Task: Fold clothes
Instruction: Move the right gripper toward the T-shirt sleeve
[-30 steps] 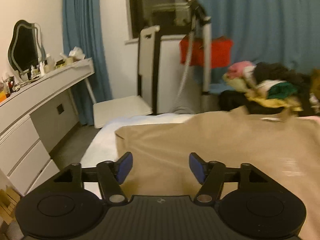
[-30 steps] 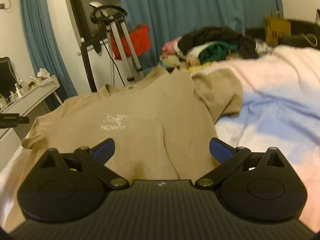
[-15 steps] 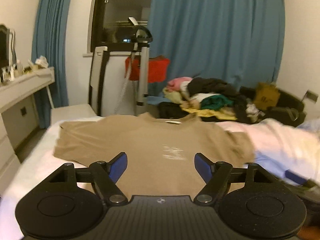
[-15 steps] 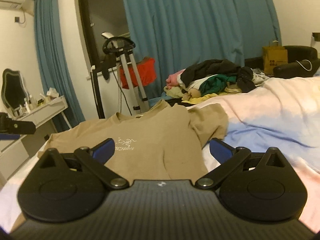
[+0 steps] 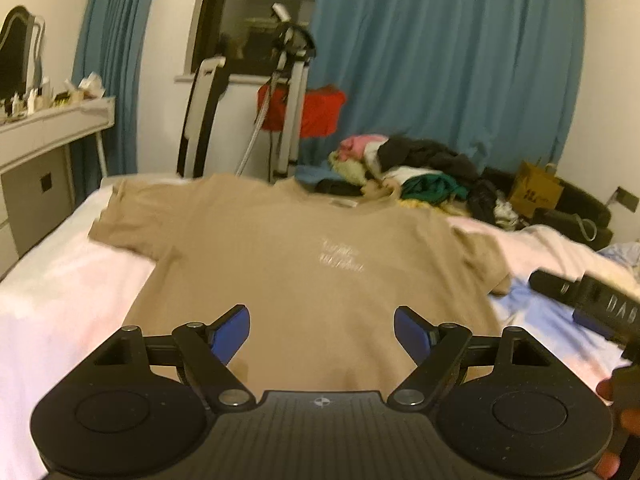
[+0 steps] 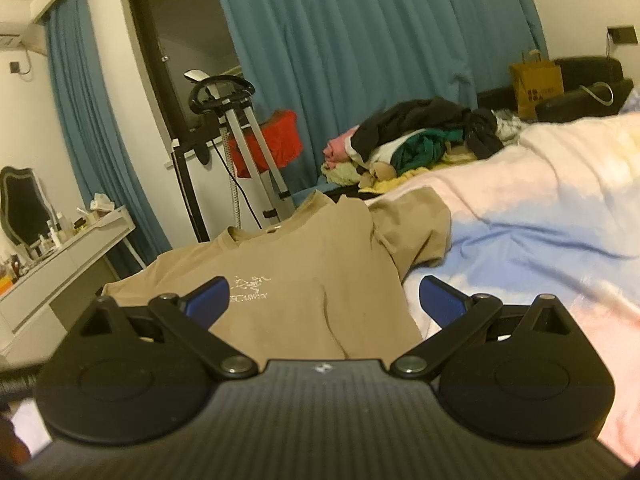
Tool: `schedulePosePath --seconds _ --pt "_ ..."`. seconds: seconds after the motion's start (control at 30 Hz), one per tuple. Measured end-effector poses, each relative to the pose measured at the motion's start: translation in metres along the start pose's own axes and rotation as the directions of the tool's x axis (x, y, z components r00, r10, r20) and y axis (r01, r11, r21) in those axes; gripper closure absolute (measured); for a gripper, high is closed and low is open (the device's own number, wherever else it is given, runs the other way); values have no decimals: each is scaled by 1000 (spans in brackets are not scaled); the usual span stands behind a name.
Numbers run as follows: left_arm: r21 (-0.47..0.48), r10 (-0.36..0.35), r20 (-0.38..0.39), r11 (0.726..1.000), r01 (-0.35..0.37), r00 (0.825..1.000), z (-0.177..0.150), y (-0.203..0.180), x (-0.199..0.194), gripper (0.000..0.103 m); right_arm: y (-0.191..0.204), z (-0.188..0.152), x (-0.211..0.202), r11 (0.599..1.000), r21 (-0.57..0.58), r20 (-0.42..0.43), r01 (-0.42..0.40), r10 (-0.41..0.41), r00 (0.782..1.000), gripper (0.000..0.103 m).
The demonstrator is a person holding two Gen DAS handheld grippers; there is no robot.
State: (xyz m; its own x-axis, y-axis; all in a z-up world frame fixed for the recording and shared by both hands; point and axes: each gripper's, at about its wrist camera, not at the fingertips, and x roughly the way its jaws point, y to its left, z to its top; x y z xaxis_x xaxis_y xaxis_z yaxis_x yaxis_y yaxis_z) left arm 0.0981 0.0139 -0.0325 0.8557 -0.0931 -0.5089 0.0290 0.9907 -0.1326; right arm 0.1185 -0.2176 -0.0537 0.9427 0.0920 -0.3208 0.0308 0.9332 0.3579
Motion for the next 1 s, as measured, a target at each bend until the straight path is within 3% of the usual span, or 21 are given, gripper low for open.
schedulePosePath --seconds 0.13,0.23,0.37,0.47,0.57,0.63,0.73,0.87,1.0 --pt "-2 16 -8 1000 -16 1000 -3 3 5 22 -11 -2 11 997 69 -9 -32 33 999 0" --pt "-19 13 -10 1000 -14 1000 -6 5 5 22 -41 1 24 958 270 -15 -95 103 995 1" --pt "-63 6 -27 998 -8 1000 -13 7 9 21 -79 5 52 843 514 1 -156 182 983 3" --pt "-88 -6 -44 996 2 999 -15 6 17 21 -98 6 80 781 605 -3 -154 196 981 4" --pt "-95 -9 -51 995 4 999 -19 3 25 21 -117 -5 108 666 731 -5 -144 216 976 4" --pt "-98 -13 -53 995 7 998 -20 1 31 21 -124 -13 125 615 775 20 -144 205 979 4" --pt "-99 -19 -57 995 14 998 -22 2 38 21 -123 -16 151 607 784 21 -127 179 984 3" --pt "-124 -38 -67 992 30 997 -24 8 46 21 -125 -17 180 559 813 89 -162 157 984 3" --pt "-147 -59 -64 988 49 996 -25 13 53 21 -131 -8 210 547 815 117 -191 168 979 3"
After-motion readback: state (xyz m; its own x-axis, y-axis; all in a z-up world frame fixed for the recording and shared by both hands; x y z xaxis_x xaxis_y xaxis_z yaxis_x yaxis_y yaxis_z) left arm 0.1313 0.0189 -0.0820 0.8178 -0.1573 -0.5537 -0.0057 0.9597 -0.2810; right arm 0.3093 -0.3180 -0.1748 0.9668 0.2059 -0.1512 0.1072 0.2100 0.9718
